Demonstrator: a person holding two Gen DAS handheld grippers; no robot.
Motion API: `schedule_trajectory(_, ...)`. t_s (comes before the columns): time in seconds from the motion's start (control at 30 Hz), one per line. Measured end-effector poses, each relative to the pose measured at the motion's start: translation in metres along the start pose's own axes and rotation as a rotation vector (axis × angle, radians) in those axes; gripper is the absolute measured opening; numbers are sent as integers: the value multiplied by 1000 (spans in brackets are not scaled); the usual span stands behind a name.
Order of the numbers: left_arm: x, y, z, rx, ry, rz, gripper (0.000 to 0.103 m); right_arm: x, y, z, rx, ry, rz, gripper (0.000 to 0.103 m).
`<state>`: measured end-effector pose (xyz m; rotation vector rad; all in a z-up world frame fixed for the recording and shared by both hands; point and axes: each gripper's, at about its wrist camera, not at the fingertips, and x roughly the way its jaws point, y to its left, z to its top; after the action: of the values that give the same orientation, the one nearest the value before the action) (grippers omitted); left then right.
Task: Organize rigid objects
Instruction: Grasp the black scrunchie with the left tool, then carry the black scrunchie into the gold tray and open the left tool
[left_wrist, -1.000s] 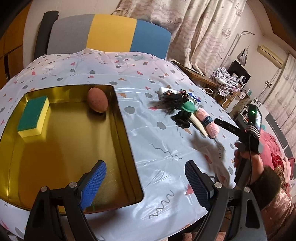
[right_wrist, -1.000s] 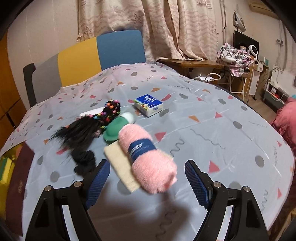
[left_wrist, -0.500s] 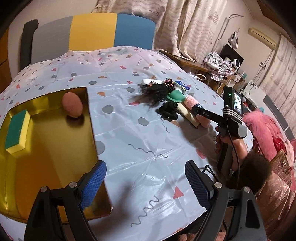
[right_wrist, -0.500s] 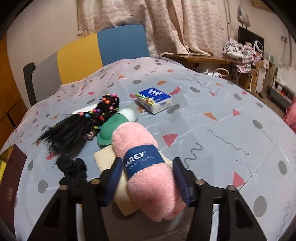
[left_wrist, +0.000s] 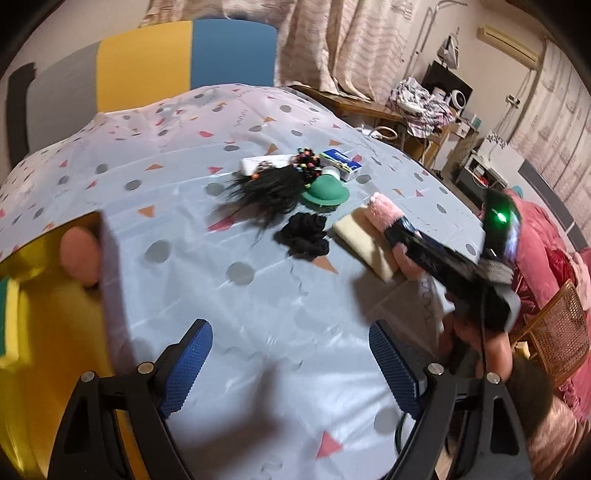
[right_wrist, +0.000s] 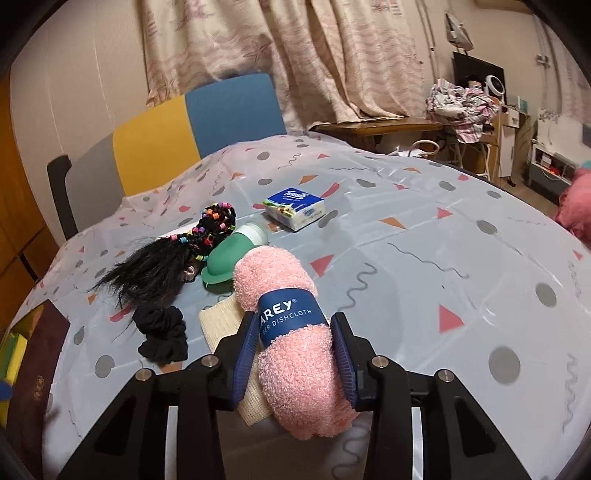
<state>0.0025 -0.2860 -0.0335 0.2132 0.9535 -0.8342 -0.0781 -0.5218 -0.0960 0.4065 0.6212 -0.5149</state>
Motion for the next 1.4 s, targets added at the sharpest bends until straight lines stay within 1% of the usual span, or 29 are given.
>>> schedule_trajectory(0.1, 21, -7, 17, 13, 11, -18, 88, -2, -5, -6, 33, -9, -2, 41)
schedule_trajectory(0.23, 55, -14, 38, -4, 30, -55, 88, -6, -8, -9, 48, -40, -16, 41)
schedule_trajectory(0.33, 82, -13, 51, -38, 50, -53, 88, -5, -9, -10, 50, -41, -18, 41)
schedule_trajectory(0.4, 101, -11, 59, -57, 63, -26, 88, -3, -9, -11, 50, -37, -18, 41)
schedule_trajectory(0.5, 122, -7, 66, -91, 80, -5, 88, -3, -10, -11, 51, -40, -16, 41)
schedule_trajectory(0.63, 142, 0, 73, -150, 77, -33, 88, -2, -10, -11, 55, -39, -14, 41)
schedule_trajectory(0.73, 149, -2, 75, -145, 66, -41, 87, -2, -10, -12, 58, -37, -10, 41)
schedule_trajectory(0.8, 151, -5, 72, -110, 54, 3, 78, -2, -11, -12, 62, -37, -7, 41)
schedule_trajectory(0.87, 148, -5, 69, -96, 38, 32, 53, -1, -12, -12, 64, -37, -6, 41)
schedule_trajectory(0.93, 146, -1, 67, -99, 37, 29, 38, -1, -12, -12, 64, -36, -5, 41)
schedule_trajectory(0.97, 144, 2, 65, -108, 38, 18, 33, -1, -12, -12, 63, -36, -7, 41)
schedule_trajectory(1.07, 137, 10, 58, -128, 37, 0, 29, -1, -12, -12, 60, -37, -11, 41)
schedule_trajectory(1.3, 115, 20, 33, -165, 24, -38, 26, 0, -9, -13, 47, -37, -26, 41)
schedule_trajectory(1.4, 103, 26, 21, -211, 24, -76, 24, 0, -8, -13, 41, -35, -33, 41)
